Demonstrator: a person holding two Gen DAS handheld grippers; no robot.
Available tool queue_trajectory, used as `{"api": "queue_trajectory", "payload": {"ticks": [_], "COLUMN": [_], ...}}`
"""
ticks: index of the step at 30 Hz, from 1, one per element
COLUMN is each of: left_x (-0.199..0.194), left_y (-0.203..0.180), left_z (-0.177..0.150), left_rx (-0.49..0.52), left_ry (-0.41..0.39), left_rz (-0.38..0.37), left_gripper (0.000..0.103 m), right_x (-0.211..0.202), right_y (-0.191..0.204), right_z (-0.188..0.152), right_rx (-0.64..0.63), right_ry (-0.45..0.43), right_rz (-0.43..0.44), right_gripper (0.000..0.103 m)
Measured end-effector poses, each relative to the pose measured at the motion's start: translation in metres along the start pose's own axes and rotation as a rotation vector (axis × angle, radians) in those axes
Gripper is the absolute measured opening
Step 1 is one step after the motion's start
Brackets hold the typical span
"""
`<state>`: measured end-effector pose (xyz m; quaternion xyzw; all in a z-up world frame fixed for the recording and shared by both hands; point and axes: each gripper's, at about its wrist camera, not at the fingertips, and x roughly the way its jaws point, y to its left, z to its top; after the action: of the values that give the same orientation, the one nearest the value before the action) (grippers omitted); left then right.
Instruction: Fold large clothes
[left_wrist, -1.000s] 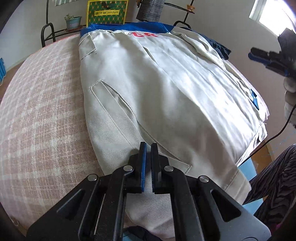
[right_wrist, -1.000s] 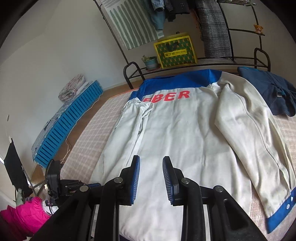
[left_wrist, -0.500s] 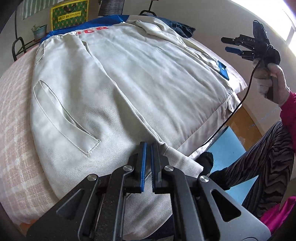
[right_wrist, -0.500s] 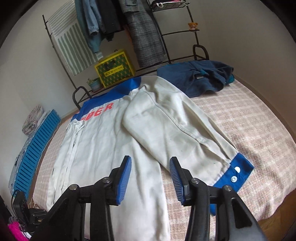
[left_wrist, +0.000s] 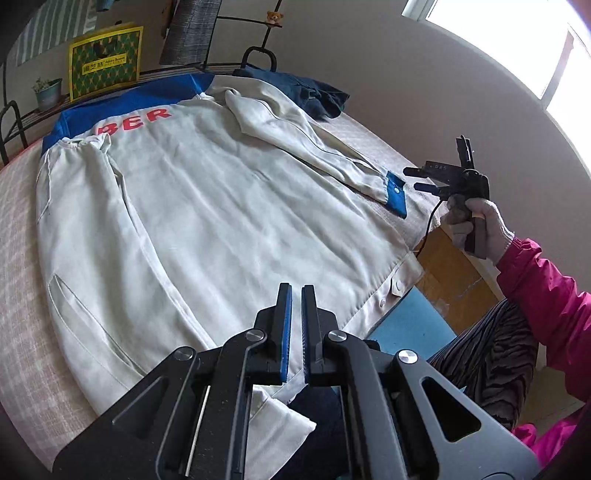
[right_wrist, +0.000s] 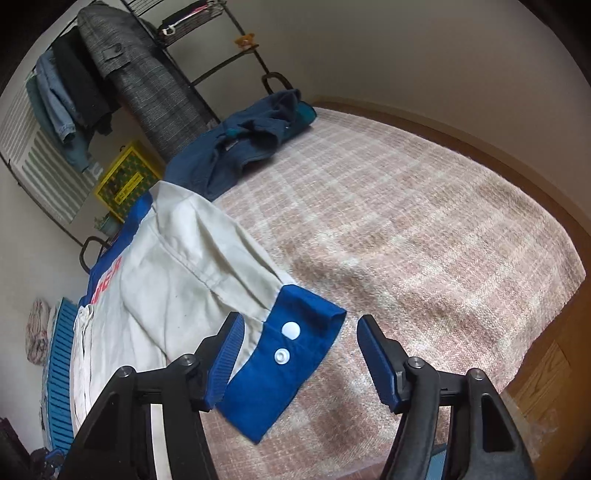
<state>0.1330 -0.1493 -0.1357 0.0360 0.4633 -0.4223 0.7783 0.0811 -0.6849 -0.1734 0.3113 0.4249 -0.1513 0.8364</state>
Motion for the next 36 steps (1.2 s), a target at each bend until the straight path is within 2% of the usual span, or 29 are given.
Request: {"api": "queue_trajectory", "payload": {"ticks": [4,6,8,10,13,14,15,19,23,26,28,30,32,36], "left_x": [0.008,0.013,0.020,0.026,0.032,0.031,0.029,0.022,0.016,0.011,0.007,0.003,-0.001,-0.006], "left_y": [-0.002,0.002,0.006,0.011,0.017,0.017,0.017,0.018,0.020,0.021,0.024,0.028,0.033,0.051], "left_z": [0.006,0.005,0.005,0.005,0.007,0.008,0.009,0.013,0.015,0.016,0.016,0.018,0.019,0.024], "left_rx": [0.018,0.007,0.001,-0.011,-0.037,-0.034,-0.027,-0.030,-0.036,-0.043,-0.055,-0.072,-0.098,-0.196], "left_ry": [-0.014,-0.013,-0.008,-0.008,0.004,-0.002,-0.009,-0.034,-0.054,-0.068,-0.078,-0.091,-0.113,-0.136], "left_rz": [0.011,0.001,0.005,0.017,0.008,0.007,0.009,-0.003,-0.002,0.004,0.009,0.020,0.033,0.043], "left_gripper": [0.001,0.001,0.001,0.001,0.001,0.001,0.001,0.001,0.001,0.001,0.001,0.001,0.001,0.001], "right_x": [0.018,0.025,0.029,0.032,0.029,0.025,0.019,-0.019,-0.066,-0.107,-0.134,-0.148,-0.146,-0.111], "right_y": [-0.003,0.004,0.017,0.032,0.049,0.054,0.058,0.073,0.107,0.144,0.174,0.202,0.229,0.271], "right_z": [0.001,-0.002,-0.007,-0.011,-0.013,-0.012,-0.011,0.000,0.009,0.007,-0.009,-0.030,-0.056,-0.113], "right_rx": [0.013,-0.020,-0.092,-0.179,-0.270,-0.290,-0.302,-0.303,-0.376,-0.453,-0.549,-0.639,-0.736,-0.884], "right_ry": [0.037,0.056,0.053,0.052,0.046,0.038,0.020,-0.075,-0.210,-0.319,-0.387,-0.388,-0.352,-0.173], "right_rz": [-0.005,-0.019,-0.083,-0.154,-0.233,-0.254,-0.263,-0.233,-0.225,-0.169,-0.106,-0.017,0.048,0.169], "right_gripper": [0.063,0.059,0.056,0.041,0.006,0.000,0.000,0.000,0.000,0.000,0.000,0.000,0.000,0.000]}}
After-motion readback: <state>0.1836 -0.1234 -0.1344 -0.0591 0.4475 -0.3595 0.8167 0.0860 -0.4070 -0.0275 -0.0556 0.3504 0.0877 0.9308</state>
